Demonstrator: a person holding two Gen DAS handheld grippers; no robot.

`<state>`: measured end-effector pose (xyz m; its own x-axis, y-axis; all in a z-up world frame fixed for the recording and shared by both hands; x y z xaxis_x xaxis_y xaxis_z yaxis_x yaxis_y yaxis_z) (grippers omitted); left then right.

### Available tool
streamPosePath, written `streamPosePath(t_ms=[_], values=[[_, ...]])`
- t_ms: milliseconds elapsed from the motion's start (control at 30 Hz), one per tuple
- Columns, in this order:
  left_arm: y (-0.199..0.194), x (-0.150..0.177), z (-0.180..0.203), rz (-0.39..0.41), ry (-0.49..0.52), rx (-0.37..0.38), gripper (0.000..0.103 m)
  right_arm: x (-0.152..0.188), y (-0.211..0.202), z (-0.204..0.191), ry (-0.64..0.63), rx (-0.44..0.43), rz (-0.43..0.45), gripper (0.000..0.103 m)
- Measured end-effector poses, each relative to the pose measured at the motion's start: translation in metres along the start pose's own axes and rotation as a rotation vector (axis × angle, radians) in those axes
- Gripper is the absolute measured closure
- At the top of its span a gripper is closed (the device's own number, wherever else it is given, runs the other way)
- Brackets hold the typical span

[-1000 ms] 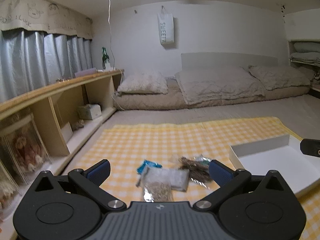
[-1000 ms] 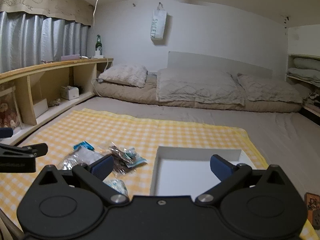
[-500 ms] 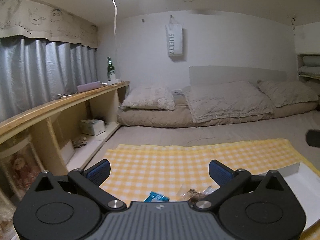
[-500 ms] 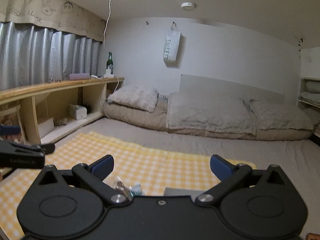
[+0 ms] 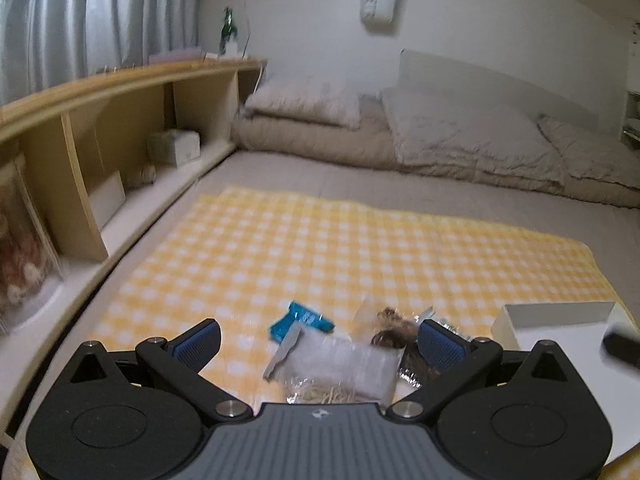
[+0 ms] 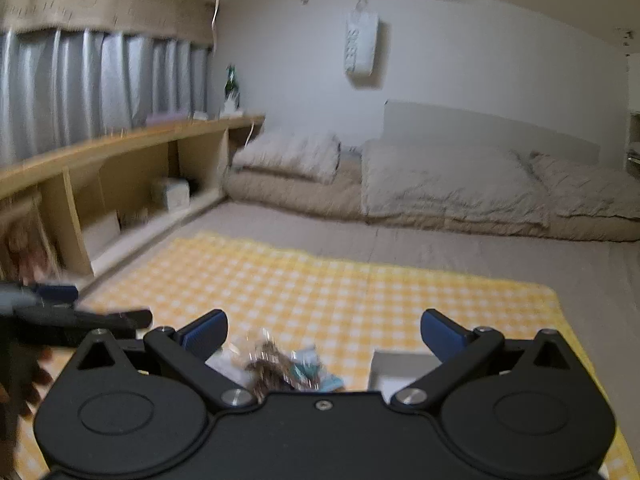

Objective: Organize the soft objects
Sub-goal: 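Lower the left tool to the clear cord bag while the right tool lowers to the floral pouch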

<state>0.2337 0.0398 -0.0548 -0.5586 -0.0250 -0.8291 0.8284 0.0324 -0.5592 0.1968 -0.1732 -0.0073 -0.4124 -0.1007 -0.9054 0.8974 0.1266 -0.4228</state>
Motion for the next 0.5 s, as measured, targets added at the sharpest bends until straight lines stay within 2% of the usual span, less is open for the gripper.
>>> streamPosePath(t_ms=[100, 233, 500], values=[[0.013, 0.009, -0.005, -0.045, -0.004, -0.012, 0.000, 0.029, 0.021, -0.004, -0.046, -0.034, -0.085, 0.000], [0.038, 0.026, -0.006, -0.158, -0.033, -0.001, 0.000, 0.060, 0.043, -0.017, -0.067, -0.122, -0.191, 0.000], [0.078, 0.054, -0.010, -0.316, -0.071, -0.007, 0.000, 0.101, 0.069, -0.050, -0.150, -0.239, -0.345, 0.000]])
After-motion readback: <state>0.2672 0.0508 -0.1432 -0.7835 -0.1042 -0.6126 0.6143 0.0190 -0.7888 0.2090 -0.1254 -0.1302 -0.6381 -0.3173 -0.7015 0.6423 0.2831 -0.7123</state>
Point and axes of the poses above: each gripper's, at about its wrist camera, not at the fingertips, and y roughly the way its jaws point, z to its right, x to its underside, the point moved 10 cm from there along y, roughly the way its jaws point, and after that the axes turned 2 degrees about z, right-handed, at the moved point
